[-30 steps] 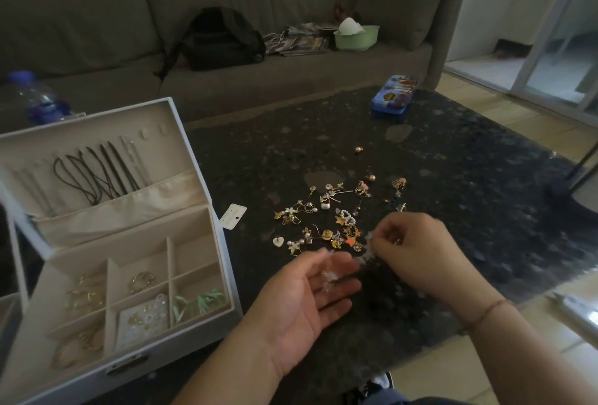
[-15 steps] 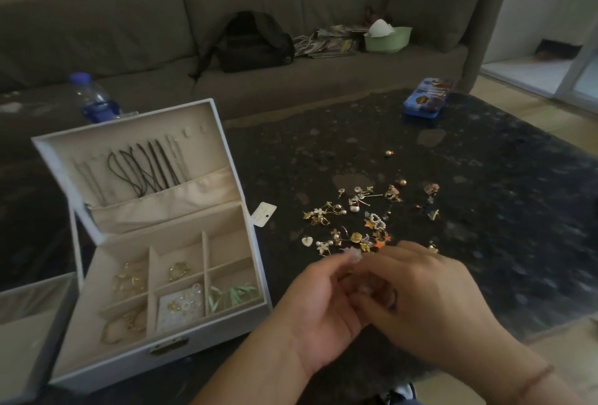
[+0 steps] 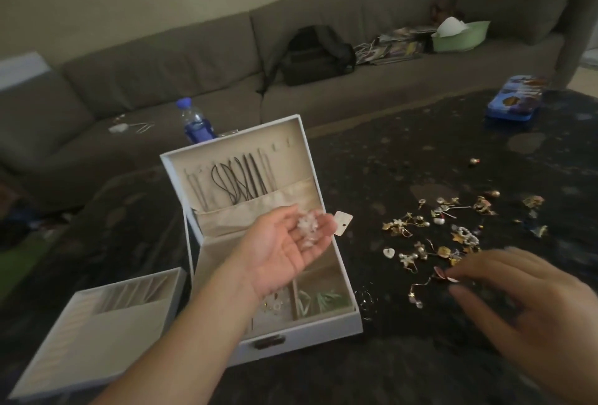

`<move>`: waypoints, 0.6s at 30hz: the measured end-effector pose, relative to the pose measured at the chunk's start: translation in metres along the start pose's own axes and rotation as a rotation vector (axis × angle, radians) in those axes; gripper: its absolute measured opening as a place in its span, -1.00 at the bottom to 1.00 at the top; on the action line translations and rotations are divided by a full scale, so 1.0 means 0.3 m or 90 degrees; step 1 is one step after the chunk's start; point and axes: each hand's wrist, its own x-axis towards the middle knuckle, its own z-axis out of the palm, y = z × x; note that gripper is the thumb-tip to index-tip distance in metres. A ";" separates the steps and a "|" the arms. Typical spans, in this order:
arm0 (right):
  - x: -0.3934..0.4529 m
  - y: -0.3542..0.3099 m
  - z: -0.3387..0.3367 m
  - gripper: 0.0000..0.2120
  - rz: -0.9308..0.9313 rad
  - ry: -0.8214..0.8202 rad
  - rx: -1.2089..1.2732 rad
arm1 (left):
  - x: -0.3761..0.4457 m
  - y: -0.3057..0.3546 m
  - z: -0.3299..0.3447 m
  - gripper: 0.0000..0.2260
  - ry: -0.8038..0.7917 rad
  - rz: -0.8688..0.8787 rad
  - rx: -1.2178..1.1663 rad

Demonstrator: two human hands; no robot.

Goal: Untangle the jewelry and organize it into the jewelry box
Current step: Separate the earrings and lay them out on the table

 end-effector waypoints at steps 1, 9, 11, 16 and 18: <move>0.001 0.002 0.001 -0.81 0.004 -0.006 -0.004 | 0.008 0.006 -0.025 -0.60 0.019 -0.003 -0.004; 0.000 0.009 0.002 -0.83 -0.005 -0.029 -0.016 | 0.056 -0.005 -0.086 -0.34 0.042 -0.066 0.016; -0.004 0.014 0.001 -0.82 -0.007 -0.033 -0.016 | 0.058 -0.003 -0.078 -0.28 0.047 -0.066 0.022; 0.005 0.015 -0.016 -0.84 -0.004 -0.044 -0.027 | 0.061 0.019 -0.060 -0.28 0.057 -0.085 0.061; 0.013 0.018 -0.032 -0.82 0.017 -0.042 -0.035 | 0.053 0.028 -0.058 -0.26 0.055 -0.087 0.087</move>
